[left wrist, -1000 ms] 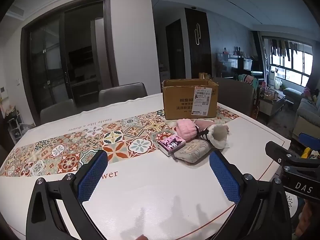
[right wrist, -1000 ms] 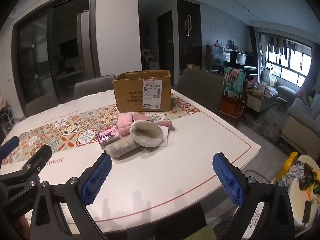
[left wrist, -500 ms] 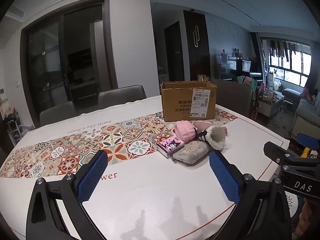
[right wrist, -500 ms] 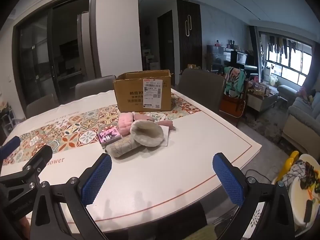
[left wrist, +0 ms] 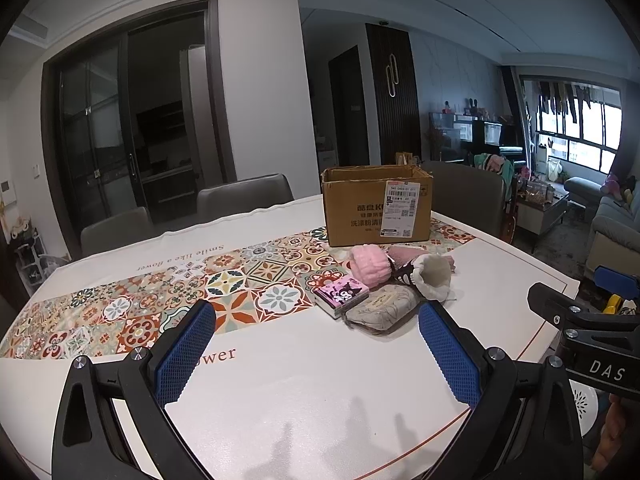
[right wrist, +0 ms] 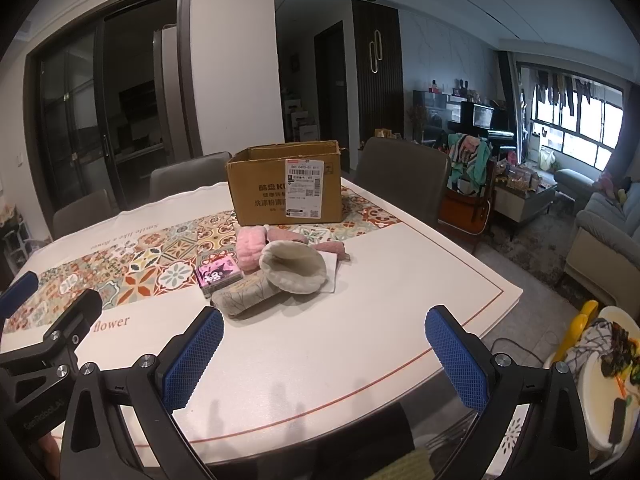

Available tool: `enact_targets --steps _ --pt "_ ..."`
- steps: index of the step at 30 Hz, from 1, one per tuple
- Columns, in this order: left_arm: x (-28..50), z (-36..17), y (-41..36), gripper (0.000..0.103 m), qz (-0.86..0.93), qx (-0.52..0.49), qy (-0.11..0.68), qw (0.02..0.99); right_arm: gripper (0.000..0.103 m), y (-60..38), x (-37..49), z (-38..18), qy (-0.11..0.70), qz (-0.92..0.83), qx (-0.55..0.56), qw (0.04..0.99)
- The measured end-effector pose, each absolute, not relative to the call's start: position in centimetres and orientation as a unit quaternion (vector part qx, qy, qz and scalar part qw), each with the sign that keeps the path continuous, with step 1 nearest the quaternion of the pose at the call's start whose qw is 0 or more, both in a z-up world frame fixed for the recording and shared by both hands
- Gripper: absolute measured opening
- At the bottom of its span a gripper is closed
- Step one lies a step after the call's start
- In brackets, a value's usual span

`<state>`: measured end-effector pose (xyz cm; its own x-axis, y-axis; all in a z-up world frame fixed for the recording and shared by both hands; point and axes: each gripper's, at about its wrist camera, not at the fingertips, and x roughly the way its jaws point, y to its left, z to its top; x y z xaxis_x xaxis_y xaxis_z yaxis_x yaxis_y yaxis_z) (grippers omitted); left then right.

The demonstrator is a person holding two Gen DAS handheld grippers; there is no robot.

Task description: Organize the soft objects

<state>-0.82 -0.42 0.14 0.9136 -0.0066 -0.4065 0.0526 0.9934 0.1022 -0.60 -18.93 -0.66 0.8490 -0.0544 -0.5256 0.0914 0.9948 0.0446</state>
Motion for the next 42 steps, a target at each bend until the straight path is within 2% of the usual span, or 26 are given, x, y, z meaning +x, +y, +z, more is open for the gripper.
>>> enact_targets --steps 42 --pt "-0.94 0.27 -0.43 0.103 -0.017 0.058 0.203 0.977 0.103 -19.2 -0.73 -0.72 0.271 -0.037 0.037 0.961"
